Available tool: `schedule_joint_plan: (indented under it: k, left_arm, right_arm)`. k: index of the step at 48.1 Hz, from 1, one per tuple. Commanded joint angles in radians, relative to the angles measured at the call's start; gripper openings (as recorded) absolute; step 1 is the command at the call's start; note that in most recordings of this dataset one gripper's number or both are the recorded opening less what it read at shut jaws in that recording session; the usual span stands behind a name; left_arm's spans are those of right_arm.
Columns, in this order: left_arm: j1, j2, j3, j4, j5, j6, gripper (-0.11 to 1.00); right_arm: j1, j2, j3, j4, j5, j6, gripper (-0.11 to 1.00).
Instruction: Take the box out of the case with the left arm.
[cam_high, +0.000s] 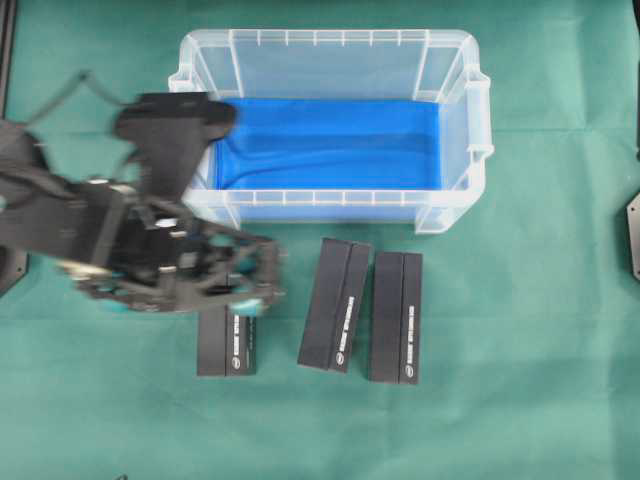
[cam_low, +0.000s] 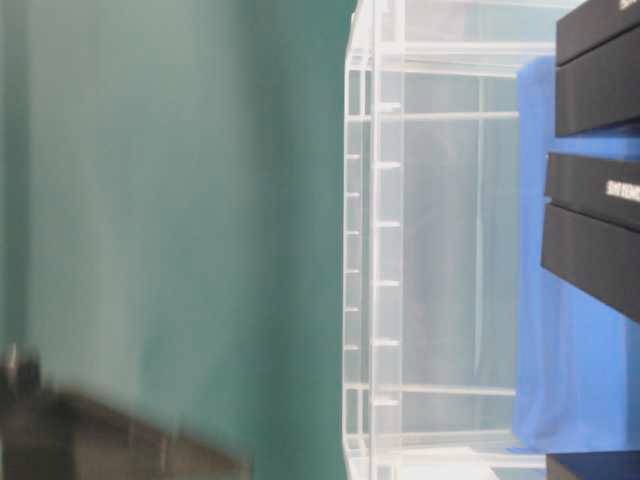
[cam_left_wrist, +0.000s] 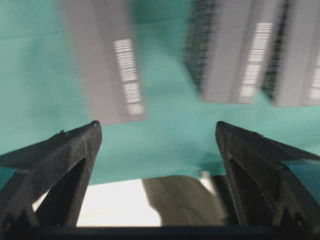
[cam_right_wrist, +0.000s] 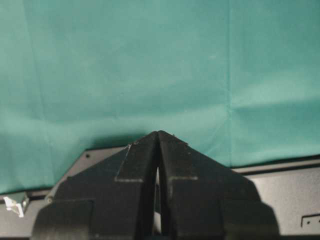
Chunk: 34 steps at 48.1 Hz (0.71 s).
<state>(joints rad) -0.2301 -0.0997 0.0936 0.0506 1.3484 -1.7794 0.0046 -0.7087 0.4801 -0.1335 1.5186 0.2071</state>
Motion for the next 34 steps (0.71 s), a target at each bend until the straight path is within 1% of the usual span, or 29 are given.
schedule_joint_plan:
  k: [1,4,11,21,25,34]
  left_arm:
    - [-0.026,-0.086,0.060,0.003,-0.003,-0.028,0.91]
    - [-0.049,-0.140,0.121,0.003,-0.003,-0.054,0.91]
    - [-0.092,-0.242,0.227,0.003,-0.003,-0.091,0.91]
    - [-0.138,-0.371,0.356,0.006,-0.003,-0.104,0.91]
    - [-0.147,-0.414,0.391,0.023,-0.003,-0.104,0.91]
    - [-0.147,-0.476,0.430,0.055,-0.003,-0.104,0.91]
  right_arm:
    - [0.000,0.000,-0.009,-0.003,0.002,-0.002,0.00]
    - [0.000,0.000,-0.009,-0.003,0.002,-0.002,0.00]
    - [0.000,-0.002,-0.009,-0.003,0.009,-0.002,0.00]
    - [0.000,-0.003,-0.009,-0.003,0.028,-0.002,0.00]
    - [0.000,-0.002,-0.009,-0.003,0.029,-0.002,0.00]
    - [0.000,-0.002,-0.009,-0.003,0.029,0.000,0.00]
